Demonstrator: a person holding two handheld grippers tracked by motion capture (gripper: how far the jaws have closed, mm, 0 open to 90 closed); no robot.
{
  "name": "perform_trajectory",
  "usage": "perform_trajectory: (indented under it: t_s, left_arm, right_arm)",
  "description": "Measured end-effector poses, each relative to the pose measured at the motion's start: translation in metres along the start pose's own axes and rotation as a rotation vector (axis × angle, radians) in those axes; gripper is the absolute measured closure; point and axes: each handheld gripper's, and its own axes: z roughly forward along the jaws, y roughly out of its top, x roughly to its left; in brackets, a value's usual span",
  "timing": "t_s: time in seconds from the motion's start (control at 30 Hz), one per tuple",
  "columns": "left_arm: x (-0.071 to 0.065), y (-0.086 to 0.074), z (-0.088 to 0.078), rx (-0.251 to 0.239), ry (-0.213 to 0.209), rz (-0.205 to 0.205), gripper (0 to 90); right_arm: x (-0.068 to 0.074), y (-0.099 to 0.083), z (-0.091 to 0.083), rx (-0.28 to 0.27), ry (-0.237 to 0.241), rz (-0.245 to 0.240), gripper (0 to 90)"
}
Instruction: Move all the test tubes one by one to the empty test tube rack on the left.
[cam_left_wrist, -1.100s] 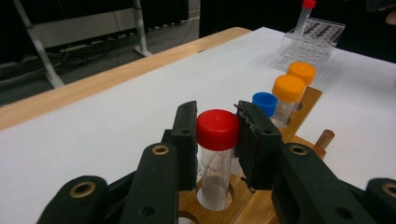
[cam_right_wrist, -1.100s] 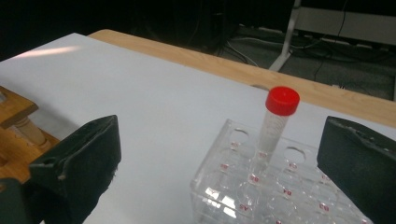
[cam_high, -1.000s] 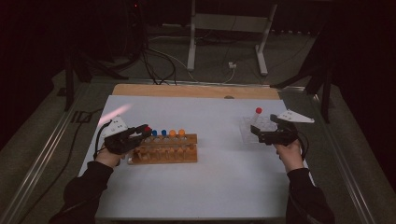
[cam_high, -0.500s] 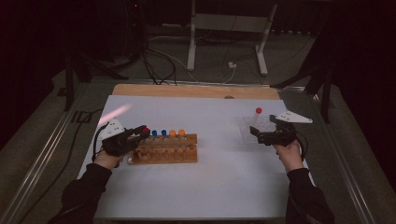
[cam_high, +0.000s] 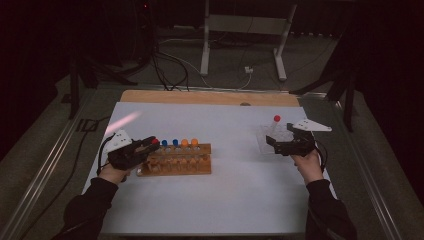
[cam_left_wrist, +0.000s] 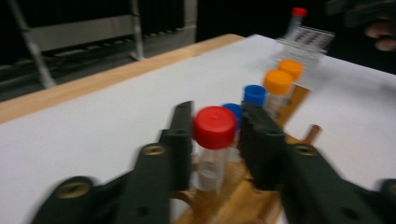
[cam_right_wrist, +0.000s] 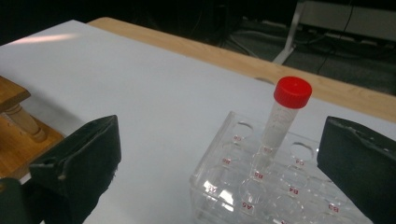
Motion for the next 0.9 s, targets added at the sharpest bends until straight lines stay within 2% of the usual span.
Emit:
perform_trajectory:
  t_s: [0.1,0.17,0.2,0.3,0.37,0.43,0.5,0.57,0.7,0.9]
  left_arm:
    - [-0.003,0.002,0.000,0.034,-0.012,0.011,46.3]
    - [-0.006,0.006,0.001,0.042,-0.028,0.010,34.7]
    - [-0.007,0.008,0.000,0.043,-0.032,0.016,27.6]
    - [-0.012,0.013,0.000,0.038,-0.037,0.021,14.7]
    - [-0.014,0.016,-0.001,0.041,-0.026,0.016,11.7]
    - [-0.015,0.017,-0.001,0.043,-0.040,0.015,9.0]
    - [-0.016,0.018,-0.002,0.053,-0.051,0.018,8.6]
    - [-0.018,0.019,-0.002,0.060,-0.058,0.028,8.0]
    - [-0.018,0.020,-0.002,0.060,-0.059,0.026,7.7]
    - [-0.017,0.022,-0.006,0.050,-0.044,0.025,7.7]
  right_arm:
    - [-0.002,0.000,0.005,0.028,-0.010,0.017,0.0]
    - [-0.003,-0.001,0.009,0.027,-0.023,0.005,0.0]
    - [-0.005,0.000,0.011,0.030,-0.036,0.015,0.0]
    - [-0.010,0.000,0.020,0.034,-0.055,0.041,0.0]
    - [-0.014,-0.001,0.025,0.045,-0.080,0.050,3.0]
    - [-0.017,-0.002,0.029,0.038,-0.108,0.056,13.5]
    - [-0.020,-0.003,0.032,0.043,-0.120,0.072,19.4]
    - [-0.022,-0.003,0.036,0.067,-0.139,0.071,30.3]
    - [-0.023,-0.003,0.044,0.093,-0.132,0.064,46.7]
    - [-0.023,-0.004,0.052,0.106,-0.151,0.071,64.0]
